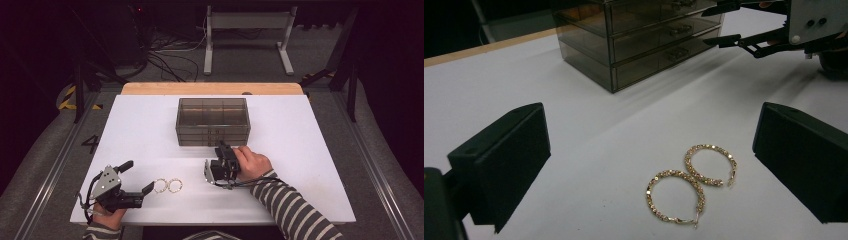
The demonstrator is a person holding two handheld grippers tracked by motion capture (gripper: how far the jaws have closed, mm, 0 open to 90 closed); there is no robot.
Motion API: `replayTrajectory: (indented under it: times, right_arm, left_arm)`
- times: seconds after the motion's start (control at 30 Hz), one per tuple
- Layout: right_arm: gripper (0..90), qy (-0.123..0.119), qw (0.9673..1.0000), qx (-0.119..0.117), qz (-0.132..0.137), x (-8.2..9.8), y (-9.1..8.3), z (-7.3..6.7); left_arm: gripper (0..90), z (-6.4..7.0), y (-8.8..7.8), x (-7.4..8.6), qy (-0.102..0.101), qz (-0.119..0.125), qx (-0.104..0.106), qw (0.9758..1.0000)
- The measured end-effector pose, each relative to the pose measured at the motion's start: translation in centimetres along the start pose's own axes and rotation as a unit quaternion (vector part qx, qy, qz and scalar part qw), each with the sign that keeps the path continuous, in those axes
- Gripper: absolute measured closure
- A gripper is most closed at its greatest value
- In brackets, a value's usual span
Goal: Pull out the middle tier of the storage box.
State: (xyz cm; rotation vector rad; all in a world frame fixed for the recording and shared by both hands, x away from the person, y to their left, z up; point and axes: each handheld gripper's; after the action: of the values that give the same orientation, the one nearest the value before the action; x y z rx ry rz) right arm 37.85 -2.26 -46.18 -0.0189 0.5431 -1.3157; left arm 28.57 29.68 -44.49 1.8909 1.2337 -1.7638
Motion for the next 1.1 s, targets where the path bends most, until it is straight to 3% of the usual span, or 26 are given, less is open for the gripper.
replayTrajectory:
  times: [0.2,0.4,0.6,1.1]
  right_arm:
    - [66.1,-0.006,0.9995,0.023,-0.023,-0.5,0.9,-0.2]
    - [67.8,-0.021,0.9986,0.033,-0.035,-0.5,1.5,-0.5]
    - [69.1,-0.019,0.9978,0.041,-0.048,-0.6,2.0,-1.0]
    - [75.8,-0.026,0.9971,0.052,-0.049,-1.1,2.7,-1.0]
  left_arm:
    - [2.5,0.0,0.0,0.0,0.001,-0.001,-0.001,1.0000]
    - [2.5,-0.1,0.0,0.0,-0.001,0.000,0.002,1.0000]
    - [2.5,-0.1,0.0,0.0,0.001,0.000,0.002,1.0000]
    - [2.6,-0.2,-0.1,0.0,0.000,-0.001,0.002,1.0000]
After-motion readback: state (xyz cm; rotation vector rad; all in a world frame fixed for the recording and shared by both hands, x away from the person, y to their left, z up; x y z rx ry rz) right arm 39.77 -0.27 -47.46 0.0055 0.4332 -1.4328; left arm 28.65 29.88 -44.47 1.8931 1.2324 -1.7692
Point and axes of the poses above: each handheld gripper's, and its own axes: y roughly forward along the jaws, x roughly out of its underside, z roughly to its right, and after that the axes turned 13 degrees about y, right-handed
